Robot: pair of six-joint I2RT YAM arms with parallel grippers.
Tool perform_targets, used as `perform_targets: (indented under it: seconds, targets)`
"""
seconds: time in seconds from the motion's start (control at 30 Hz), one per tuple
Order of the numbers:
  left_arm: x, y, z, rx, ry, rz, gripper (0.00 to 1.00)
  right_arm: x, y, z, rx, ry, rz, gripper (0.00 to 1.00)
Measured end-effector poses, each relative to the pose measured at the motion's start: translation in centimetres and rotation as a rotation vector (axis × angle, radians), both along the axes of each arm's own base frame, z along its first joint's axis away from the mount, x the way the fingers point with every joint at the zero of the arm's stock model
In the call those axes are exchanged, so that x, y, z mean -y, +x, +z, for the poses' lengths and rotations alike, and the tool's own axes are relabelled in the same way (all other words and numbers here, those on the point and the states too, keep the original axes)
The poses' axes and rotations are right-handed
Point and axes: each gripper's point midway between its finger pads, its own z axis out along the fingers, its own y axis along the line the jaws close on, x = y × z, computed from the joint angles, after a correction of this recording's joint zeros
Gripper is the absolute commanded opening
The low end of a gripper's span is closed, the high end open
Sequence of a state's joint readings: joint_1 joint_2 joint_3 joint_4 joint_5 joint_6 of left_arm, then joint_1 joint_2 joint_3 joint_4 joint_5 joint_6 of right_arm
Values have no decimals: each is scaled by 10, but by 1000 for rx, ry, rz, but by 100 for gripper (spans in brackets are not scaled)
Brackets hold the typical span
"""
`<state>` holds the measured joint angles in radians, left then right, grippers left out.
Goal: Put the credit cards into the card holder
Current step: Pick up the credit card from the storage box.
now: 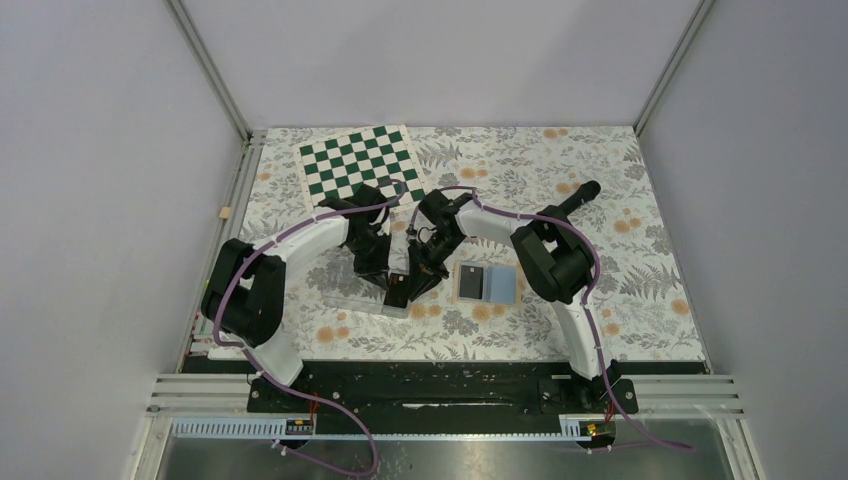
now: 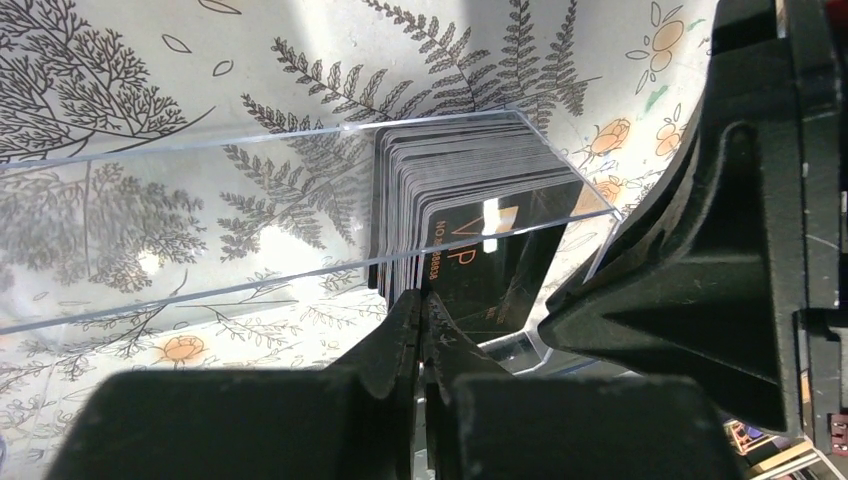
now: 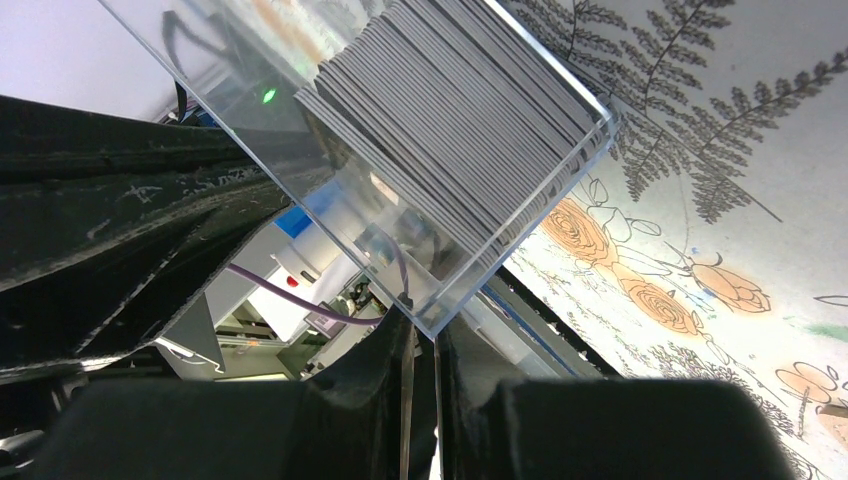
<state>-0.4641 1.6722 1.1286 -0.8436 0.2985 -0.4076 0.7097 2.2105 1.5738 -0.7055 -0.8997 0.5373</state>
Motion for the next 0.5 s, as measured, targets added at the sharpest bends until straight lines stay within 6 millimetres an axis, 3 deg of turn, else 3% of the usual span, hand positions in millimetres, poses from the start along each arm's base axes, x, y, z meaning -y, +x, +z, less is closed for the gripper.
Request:
perform_targets:
  seconds: [0.33,0.5]
  targets:
    - [1,0,8,9,20,-31,0,0,0,0,0,1,1,2]
    - [3,-1,8,19,51,-64,17,0,0,0,0,1,1,2]
